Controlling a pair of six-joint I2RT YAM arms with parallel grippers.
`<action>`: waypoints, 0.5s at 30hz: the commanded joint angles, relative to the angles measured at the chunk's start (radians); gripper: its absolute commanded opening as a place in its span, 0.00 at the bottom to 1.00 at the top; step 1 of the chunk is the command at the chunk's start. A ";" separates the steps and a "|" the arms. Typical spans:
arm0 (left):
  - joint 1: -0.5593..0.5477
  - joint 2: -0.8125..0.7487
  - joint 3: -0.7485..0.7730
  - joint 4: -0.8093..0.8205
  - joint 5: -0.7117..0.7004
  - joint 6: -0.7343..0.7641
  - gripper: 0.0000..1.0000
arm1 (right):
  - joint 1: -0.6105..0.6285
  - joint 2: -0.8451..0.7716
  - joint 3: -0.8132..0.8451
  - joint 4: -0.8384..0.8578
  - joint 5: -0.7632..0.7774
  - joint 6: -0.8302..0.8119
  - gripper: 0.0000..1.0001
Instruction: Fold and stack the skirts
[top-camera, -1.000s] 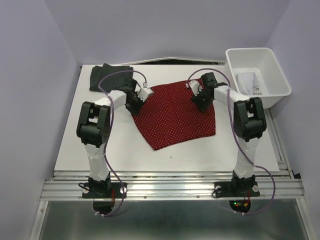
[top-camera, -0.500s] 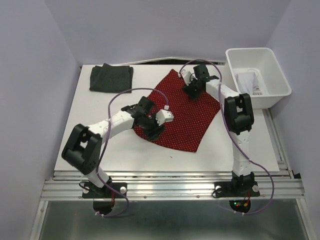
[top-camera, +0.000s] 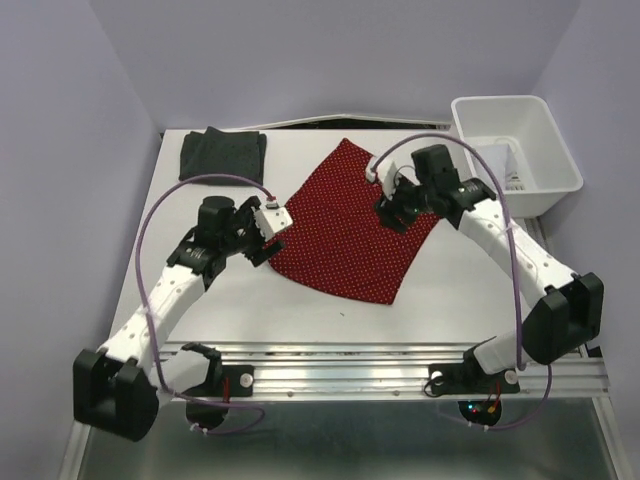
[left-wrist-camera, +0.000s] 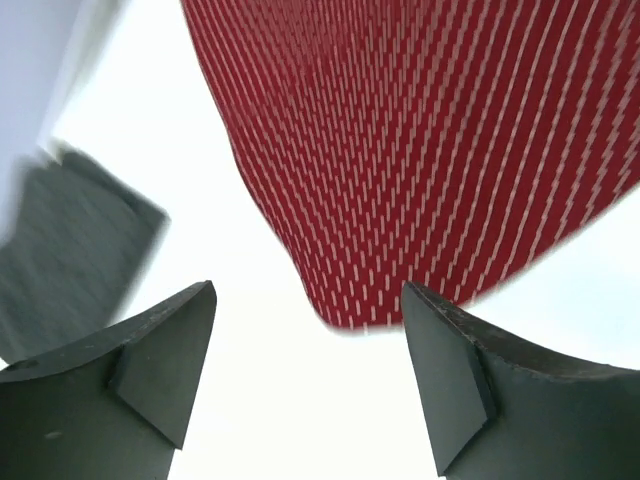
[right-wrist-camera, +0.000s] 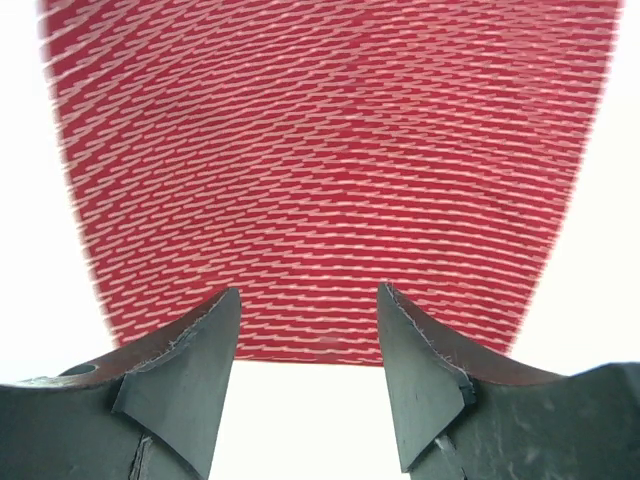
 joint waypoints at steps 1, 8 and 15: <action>0.115 0.127 -0.058 -0.065 0.003 0.180 0.83 | 0.153 -0.014 -0.174 -0.155 0.009 0.019 0.62; 0.228 0.320 0.000 -0.059 0.011 0.235 0.75 | 0.251 -0.054 -0.335 -0.135 0.041 0.015 0.61; 0.249 0.524 0.114 -0.174 0.107 0.397 0.68 | 0.305 0.004 -0.379 -0.087 0.049 0.056 0.60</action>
